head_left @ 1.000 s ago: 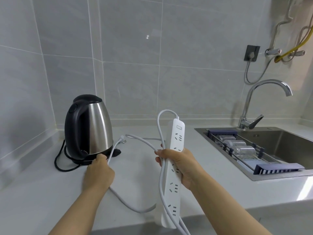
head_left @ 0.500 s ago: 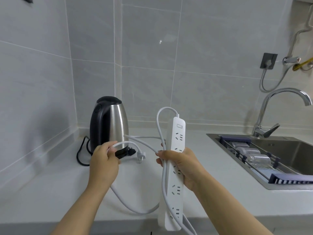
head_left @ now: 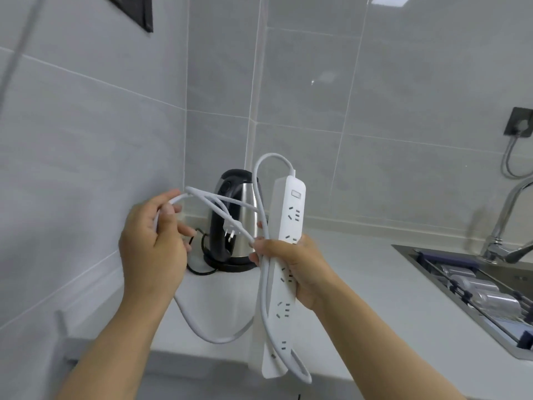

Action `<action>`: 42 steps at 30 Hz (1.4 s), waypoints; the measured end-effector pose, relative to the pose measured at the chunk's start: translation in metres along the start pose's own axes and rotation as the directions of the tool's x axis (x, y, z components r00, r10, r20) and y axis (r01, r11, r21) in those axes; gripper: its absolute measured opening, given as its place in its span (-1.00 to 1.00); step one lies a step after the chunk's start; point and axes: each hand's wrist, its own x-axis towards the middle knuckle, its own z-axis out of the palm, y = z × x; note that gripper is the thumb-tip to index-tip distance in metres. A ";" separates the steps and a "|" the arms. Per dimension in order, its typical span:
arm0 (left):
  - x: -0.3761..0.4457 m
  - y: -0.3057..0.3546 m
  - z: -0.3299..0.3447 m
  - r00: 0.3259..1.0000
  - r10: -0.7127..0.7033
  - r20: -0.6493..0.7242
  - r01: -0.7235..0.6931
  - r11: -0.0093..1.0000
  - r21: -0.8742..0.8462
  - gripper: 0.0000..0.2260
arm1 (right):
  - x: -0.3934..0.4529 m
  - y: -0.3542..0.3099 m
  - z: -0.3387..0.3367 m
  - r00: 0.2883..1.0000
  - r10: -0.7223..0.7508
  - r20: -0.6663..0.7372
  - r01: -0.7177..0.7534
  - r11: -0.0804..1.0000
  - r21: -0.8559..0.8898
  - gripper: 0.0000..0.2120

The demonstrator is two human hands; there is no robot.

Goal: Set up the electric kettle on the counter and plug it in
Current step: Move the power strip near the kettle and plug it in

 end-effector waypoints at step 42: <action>0.053 -0.057 -0.041 0.789 0.605 -0.106 -0.563 0.782 0.269 -0.73 | 0.224 0.139 0.125 0.840 0.536 0.085 -0.527 0.768 0.363 -0.53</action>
